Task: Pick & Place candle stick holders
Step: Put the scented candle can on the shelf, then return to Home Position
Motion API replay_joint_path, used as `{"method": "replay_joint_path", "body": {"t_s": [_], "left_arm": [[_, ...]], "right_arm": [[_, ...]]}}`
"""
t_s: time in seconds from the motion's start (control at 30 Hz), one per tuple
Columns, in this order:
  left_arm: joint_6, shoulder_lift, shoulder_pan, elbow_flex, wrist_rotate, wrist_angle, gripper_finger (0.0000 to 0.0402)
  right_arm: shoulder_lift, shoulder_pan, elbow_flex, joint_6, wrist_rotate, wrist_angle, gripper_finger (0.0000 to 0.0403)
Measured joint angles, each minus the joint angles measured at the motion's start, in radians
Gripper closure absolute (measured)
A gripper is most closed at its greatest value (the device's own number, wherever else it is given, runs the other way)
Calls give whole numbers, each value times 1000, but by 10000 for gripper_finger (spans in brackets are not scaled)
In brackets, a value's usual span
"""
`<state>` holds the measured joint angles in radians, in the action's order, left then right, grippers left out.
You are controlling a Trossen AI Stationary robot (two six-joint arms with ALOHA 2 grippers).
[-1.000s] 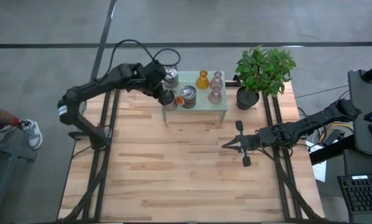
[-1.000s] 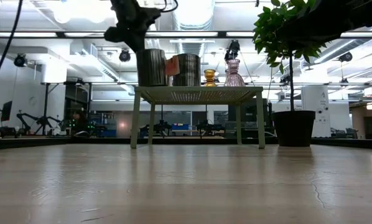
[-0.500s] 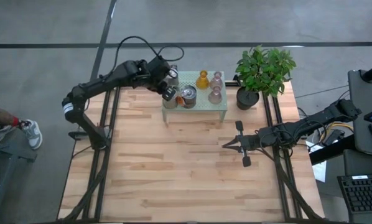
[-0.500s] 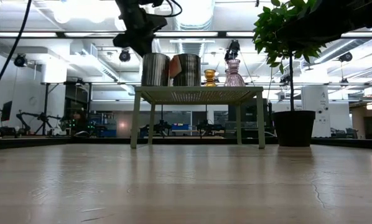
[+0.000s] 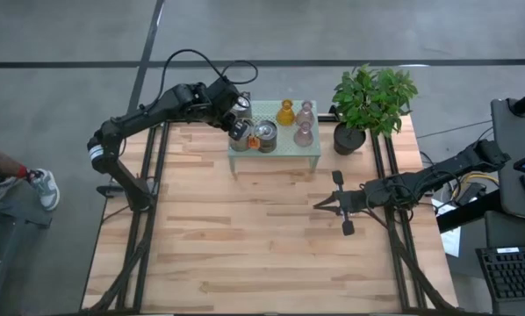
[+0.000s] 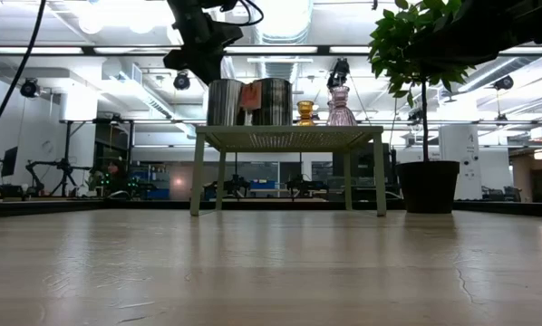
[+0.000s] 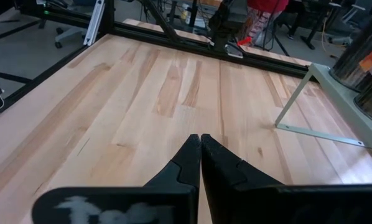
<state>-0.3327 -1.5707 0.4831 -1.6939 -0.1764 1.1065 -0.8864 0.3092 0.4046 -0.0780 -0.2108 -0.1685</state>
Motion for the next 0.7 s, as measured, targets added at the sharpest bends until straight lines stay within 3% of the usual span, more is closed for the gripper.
{"method": "replay_joint_path", "body": {"t_s": [0.4, 0.7], "left_arm": [[-4, 14, 0, -8, -44, 13, 343], [40, 151, -50, 18, -62, -5, 375]], "right_arm": [[0, 0, -1, 4, 0, -1, 394], [0, 0, -1, 46, -2, -5, 394]]}}
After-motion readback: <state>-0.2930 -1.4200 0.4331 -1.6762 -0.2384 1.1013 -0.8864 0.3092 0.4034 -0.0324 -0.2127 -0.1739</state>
